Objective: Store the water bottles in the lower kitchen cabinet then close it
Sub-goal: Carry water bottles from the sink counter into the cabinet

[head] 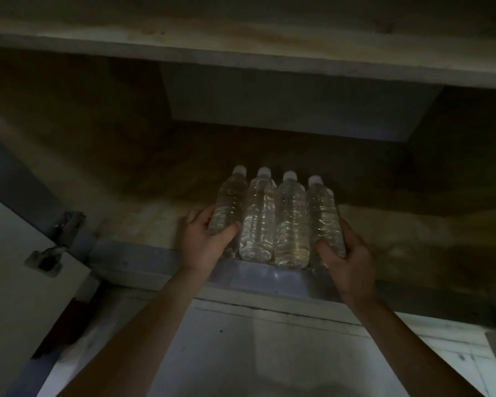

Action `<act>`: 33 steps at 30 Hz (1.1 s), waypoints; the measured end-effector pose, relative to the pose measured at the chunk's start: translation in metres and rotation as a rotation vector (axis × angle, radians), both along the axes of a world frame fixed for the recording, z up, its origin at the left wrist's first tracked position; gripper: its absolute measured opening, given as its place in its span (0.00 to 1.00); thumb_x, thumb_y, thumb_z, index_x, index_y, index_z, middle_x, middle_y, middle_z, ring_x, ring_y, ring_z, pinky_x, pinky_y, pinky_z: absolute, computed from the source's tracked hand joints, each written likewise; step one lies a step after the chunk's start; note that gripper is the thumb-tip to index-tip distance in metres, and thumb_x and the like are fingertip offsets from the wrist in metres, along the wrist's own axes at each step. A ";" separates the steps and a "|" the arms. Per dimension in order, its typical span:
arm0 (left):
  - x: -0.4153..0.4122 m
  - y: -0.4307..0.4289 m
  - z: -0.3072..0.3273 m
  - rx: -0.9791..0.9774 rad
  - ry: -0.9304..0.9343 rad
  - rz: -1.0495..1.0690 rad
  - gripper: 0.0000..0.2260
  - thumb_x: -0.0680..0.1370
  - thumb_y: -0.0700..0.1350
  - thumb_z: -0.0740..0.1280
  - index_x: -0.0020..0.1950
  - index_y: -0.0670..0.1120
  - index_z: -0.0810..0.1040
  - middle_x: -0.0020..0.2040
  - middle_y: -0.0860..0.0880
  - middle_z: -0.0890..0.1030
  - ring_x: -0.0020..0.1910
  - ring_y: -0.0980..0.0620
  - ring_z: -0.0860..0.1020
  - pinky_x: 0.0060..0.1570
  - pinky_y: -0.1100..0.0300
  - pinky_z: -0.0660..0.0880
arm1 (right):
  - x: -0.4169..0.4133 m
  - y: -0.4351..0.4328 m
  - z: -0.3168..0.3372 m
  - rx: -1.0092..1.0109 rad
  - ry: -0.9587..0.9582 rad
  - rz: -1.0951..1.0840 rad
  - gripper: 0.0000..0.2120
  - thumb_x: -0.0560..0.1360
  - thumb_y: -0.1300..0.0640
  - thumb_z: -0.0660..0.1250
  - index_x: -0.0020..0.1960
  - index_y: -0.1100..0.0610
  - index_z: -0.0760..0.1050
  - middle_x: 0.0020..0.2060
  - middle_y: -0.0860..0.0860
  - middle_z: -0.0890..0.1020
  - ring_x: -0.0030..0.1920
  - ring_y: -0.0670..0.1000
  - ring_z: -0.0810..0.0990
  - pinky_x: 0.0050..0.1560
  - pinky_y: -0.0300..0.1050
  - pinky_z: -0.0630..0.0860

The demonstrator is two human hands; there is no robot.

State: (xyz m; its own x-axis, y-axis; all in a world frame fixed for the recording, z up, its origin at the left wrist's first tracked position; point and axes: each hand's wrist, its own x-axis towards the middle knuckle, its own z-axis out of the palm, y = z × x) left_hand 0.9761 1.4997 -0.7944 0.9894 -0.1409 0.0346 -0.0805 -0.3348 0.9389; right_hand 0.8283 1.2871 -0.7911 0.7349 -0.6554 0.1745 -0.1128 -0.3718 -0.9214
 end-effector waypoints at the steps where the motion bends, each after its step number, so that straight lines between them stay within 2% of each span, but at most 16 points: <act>1: 0.000 -0.001 0.001 0.015 0.007 0.001 0.17 0.66 0.54 0.76 0.53 0.56 0.80 0.55 0.53 0.74 0.53 0.51 0.78 0.50 0.56 0.78 | 0.000 0.000 -0.001 -0.014 -0.006 -0.005 0.18 0.74 0.57 0.73 0.59 0.42 0.76 0.49 0.37 0.82 0.49 0.33 0.80 0.50 0.34 0.76; 4: 0.001 -0.001 0.004 0.046 0.003 -0.020 0.17 0.65 0.58 0.74 0.52 0.60 0.78 0.55 0.54 0.73 0.53 0.50 0.78 0.53 0.49 0.79 | 0.001 -0.002 -0.003 -0.033 0.002 -0.002 0.17 0.75 0.57 0.72 0.62 0.45 0.76 0.49 0.39 0.82 0.50 0.35 0.81 0.51 0.34 0.78; 6: -0.001 0.000 0.006 0.067 -0.011 -0.039 0.18 0.68 0.56 0.75 0.56 0.59 0.78 0.56 0.54 0.72 0.55 0.50 0.77 0.54 0.51 0.78 | 0.001 -0.002 -0.003 -0.007 0.003 -0.001 0.18 0.75 0.55 0.72 0.64 0.46 0.76 0.52 0.42 0.83 0.53 0.40 0.81 0.55 0.41 0.79; 8: -0.005 0.003 0.007 0.095 -0.013 -0.052 0.23 0.68 0.58 0.74 0.62 0.56 0.77 0.58 0.54 0.73 0.57 0.50 0.77 0.56 0.52 0.77 | -0.002 0.002 -0.001 0.018 0.008 -0.004 0.19 0.76 0.53 0.71 0.66 0.46 0.74 0.56 0.43 0.82 0.56 0.42 0.80 0.57 0.45 0.78; 10: -0.010 0.007 0.004 0.061 0.004 -0.070 0.27 0.65 0.62 0.72 0.63 0.59 0.76 0.60 0.55 0.77 0.57 0.52 0.78 0.56 0.49 0.78 | -0.010 0.008 0.001 0.018 -0.001 -0.013 0.19 0.76 0.50 0.70 0.66 0.44 0.74 0.56 0.40 0.81 0.56 0.38 0.78 0.56 0.41 0.77; 12: -0.015 0.012 -0.001 0.011 0.029 -0.084 0.28 0.64 0.63 0.72 0.63 0.59 0.75 0.58 0.56 0.80 0.56 0.54 0.80 0.55 0.47 0.79 | -0.017 0.013 0.002 0.008 0.006 -0.018 0.19 0.77 0.49 0.69 0.67 0.44 0.74 0.56 0.38 0.79 0.56 0.32 0.76 0.54 0.34 0.74; 14: -0.018 0.015 -0.004 -0.004 0.046 -0.085 0.28 0.65 0.62 0.72 0.64 0.59 0.75 0.58 0.56 0.81 0.55 0.55 0.81 0.55 0.47 0.80 | -0.019 0.015 0.000 -0.009 0.018 -0.015 0.20 0.77 0.50 0.69 0.68 0.45 0.73 0.57 0.39 0.79 0.55 0.30 0.75 0.52 0.27 0.72; 15: -0.019 0.015 -0.004 -0.012 0.049 -0.085 0.28 0.66 0.62 0.72 0.65 0.59 0.75 0.58 0.56 0.81 0.55 0.55 0.81 0.55 0.48 0.80 | -0.018 0.015 0.000 -0.010 0.021 -0.014 0.20 0.77 0.50 0.69 0.69 0.46 0.73 0.58 0.40 0.80 0.56 0.31 0.75 0.53 0.27 0.72; 19: -0.019 0.013 -0.003 0.020 0.046 -0.070 0.30 0.66 0.63 0.71 0.67 0.57 0.75 0.58 0.55 0.81 0.55 0.55 0.81 0.56 0.49 0.80 | -0.013 0.012 -0.001 -0.064 0.056 -0.032 0.21 0.78 0.48 0.67 0.70 0.48 0.72 0.60 0.46 0.80 0.60 0.47 0.78 0.61 0.50 0.77; 21: -0.021 0.012 0.000 0.089 0.004 -0.068 0.31 0.68 0.64 0.70 0.69 0.55 0.74 0.62 0.54 0.79 0.59 0.53 0.79 0.59 0.52 0.78 | -0.013 0.011 -0.001 -0.075 0.074 -0.022 0.22 0.78 0.46 0.66 0.71 0.48 0.71 0.61 0.46 0.79 0.61 0.47 0.77 0.62 0.53 0.77; 24: -0.030 0.017 0.007 0.246 -0.139 -0.122 0.26 0.77 0.56 0.68 0.73 0.50 0.70 0.66 0.51 0.75 0.63 0.54 0.74 0.59 0.62 0.71 | -0.021 0.012 -0.001 -0.150 0.135 0.009 0.25 0.79 0.38 0.60 0.73 0.45 0.66 0.65 0.48 0.75 0.64 0.50 0.75 0.62 0.55 0.76; 26: -0.042 0.026 0.012 0.345 -0.273 -0.138 0.24 0.79 0.55 0.64 0.73 0.48 0.70 0.67 0.49 0.74 0.64 0.52 0.73 0.61 0.59 0.72 | -0.035 0.018 0.001 -0.267 0.231 -0.017 0.29 0.78 0.35 0.55 0.74 0.47 0.64 0.68 0.52 0.71 0.65 0.54 0.73 0.61 0.53 0.76; 29: -0.073 0.045 0.019 0.504 -0.416 -0.180 0.23 0.77 0.54 0.61 0.68 0.45 0.75 0.66 0.45 0.76 0.65 0.45 0.73 0.62 0.52 0.73 | -0.066 0.037 0.017 -0.489 0.302 -0.002 0.28 0.78 0.40 0.55 0.71 0.56 0.69 0.65 0.58 0.74 0.63 0.58 0.73 0.54 0.48 0.73; 31: -0.097 0.054 0.031 0.572 -0.459 -0.224 0.21 0.77 0.52 0.61 0.66 0.43 0.77 0.63 0.44 0.78 0.63 0.44 0.75 0.62 0.50 0.73 | -0.089 0.051 0.027 -0.600 0.352 0.031 0.26 0.78 0.45 0.57 0.69 0.61 0.73 0.61 0.60 0.77 0.60 0.60 0.74 0.53 0.50 0.76; 33: -0.129 0.063 0.055 0.618 -0.457 -0.265 0.20 0.78 0.51 0.61 0.64 0.42 0.79 0.60 0.45 0.80 0.60 0.43 0.77 0.59 0.48 0.74 | -0.112 0.066 0.049 -0.610 0.424 0.077 0.26 0.79 0.45 0.57 0.69 0.62 0.73 0.61 0.61 0.78 0.61 0.60 0.75 0.57 0.54 0.76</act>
State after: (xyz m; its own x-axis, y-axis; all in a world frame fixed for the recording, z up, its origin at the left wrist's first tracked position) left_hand 0.8475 1.5631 -0.7394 0.8276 -0.4940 0.2667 -0.5603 -0.6981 0.4457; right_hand 0.7166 1.3535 -0.7425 0.8600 -0.4768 0.1820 -0.3657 -0.8245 -0.4318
